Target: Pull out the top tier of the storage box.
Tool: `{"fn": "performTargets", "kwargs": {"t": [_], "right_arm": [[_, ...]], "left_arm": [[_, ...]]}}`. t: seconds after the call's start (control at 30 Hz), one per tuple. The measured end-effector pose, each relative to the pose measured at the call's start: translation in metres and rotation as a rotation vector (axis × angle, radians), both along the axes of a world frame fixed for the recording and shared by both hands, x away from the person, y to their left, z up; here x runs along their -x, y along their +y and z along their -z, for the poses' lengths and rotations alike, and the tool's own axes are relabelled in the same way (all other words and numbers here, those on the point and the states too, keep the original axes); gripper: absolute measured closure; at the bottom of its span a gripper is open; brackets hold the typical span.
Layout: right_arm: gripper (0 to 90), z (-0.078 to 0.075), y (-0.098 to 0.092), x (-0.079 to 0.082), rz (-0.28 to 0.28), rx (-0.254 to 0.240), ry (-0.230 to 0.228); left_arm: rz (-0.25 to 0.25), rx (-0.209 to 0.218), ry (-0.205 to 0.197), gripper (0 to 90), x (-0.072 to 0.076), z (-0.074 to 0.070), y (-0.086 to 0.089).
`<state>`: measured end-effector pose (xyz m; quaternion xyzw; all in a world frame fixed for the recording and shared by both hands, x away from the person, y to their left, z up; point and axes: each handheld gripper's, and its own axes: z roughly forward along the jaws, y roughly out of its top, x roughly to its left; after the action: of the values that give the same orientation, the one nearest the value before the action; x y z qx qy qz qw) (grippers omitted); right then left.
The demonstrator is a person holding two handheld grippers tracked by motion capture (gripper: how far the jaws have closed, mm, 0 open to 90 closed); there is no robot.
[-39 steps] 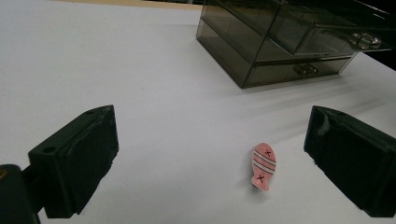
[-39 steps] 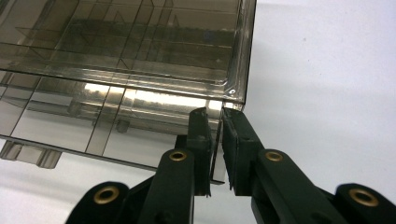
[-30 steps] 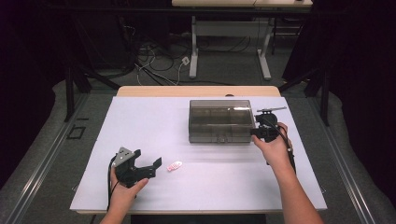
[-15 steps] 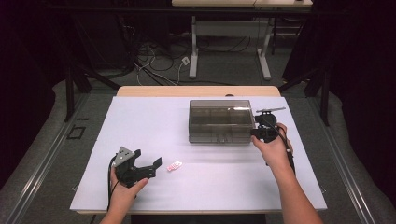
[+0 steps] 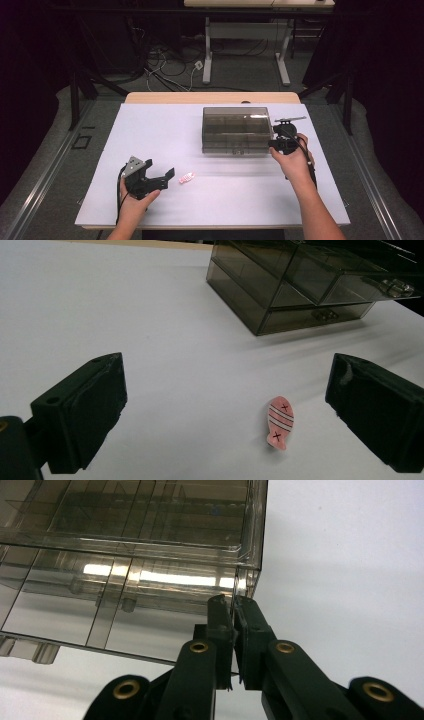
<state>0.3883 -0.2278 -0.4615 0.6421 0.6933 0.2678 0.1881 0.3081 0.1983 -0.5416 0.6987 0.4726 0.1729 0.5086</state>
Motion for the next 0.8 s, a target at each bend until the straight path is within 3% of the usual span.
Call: {"fn": "performTargets", "kwargs": {"t": [0.8], "right_arm": [[86.6,-0.001,0.0,0.013,-0.014,0.014,0.005]], "left_arm": [[0.037,-0.001,-0.002,3.4,-0.008,0.0,-0.009]]}}
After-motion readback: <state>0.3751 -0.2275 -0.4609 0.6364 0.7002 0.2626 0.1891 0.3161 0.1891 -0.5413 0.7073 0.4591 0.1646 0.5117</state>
